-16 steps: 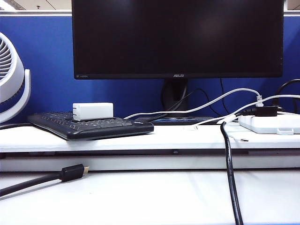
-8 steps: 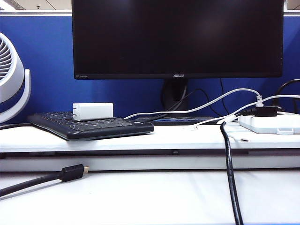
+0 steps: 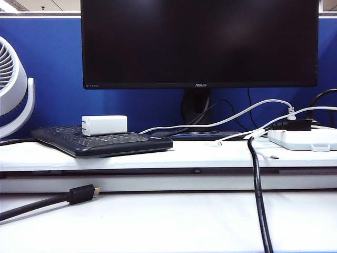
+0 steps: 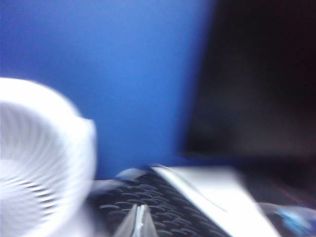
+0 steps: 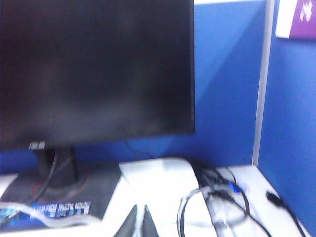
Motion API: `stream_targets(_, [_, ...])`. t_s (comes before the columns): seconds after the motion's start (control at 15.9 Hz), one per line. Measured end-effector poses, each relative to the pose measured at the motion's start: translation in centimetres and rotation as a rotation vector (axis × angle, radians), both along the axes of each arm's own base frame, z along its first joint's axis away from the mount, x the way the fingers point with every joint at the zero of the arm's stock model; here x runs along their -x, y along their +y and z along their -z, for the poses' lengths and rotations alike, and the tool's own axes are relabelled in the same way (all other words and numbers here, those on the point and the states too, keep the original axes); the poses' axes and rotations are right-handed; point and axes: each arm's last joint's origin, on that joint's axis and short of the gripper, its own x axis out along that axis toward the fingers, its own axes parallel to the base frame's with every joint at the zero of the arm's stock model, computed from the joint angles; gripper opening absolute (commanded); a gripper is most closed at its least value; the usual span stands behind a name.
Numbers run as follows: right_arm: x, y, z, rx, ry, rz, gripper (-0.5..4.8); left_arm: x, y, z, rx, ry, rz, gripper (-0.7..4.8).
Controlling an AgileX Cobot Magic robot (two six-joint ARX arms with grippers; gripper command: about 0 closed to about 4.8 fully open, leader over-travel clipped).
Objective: Pick up the Type-C charging cable and the charging base, insert one end of the Type-C charger into the corresponding slot on the base, and finally place the plugged-in charger back on the table.
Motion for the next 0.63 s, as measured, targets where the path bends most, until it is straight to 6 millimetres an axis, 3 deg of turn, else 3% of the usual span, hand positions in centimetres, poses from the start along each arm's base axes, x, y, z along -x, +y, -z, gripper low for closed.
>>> stream_targets(0.13, [-1.8, 0.0, -2.3, 0.001, 0.009, -0.011, -0.01, -3.8, -0.6, -0.9, -0.029, 0.071, 0.195, -0.06])
stream_targets(0.25, [-4.1, 0.2, -4.1, 0.006, 0.032, -0.073, -0.01, -6.2, -1.3, -0.6, -0.067, 0.177, 0.351, -0.06])
stream_targets(0.38, [-6.8, 0.4, -5.6, 0.011, 0.057, -0.152, -0.01, -7.8, -2.4, 0.5, -0.138, 0.280, 0.466, -0.06])
stream_targets(0.5, [-9.5, 0.7, -5.8, 0.006, 0.105, -0.250, -0.01, -8.5, -4.5, 2.5, -0.234, 0.358, 0.580, -0.02])
stream_targets(0.57, [-10.8, 1.2, -5.7, -0.015, 0.135, -0.305, -0.01, -8.6, -6.0, 3.5, -0.286, 0.391, 0.644, 0.57])
stream_targets(0.63, [-11.6, 2.0, -5.4, -0.030, 0.159, -0.350, -0.01, -8.4, -6.9, 3.9, -0.326, 0.404, 0.670, 2.52])
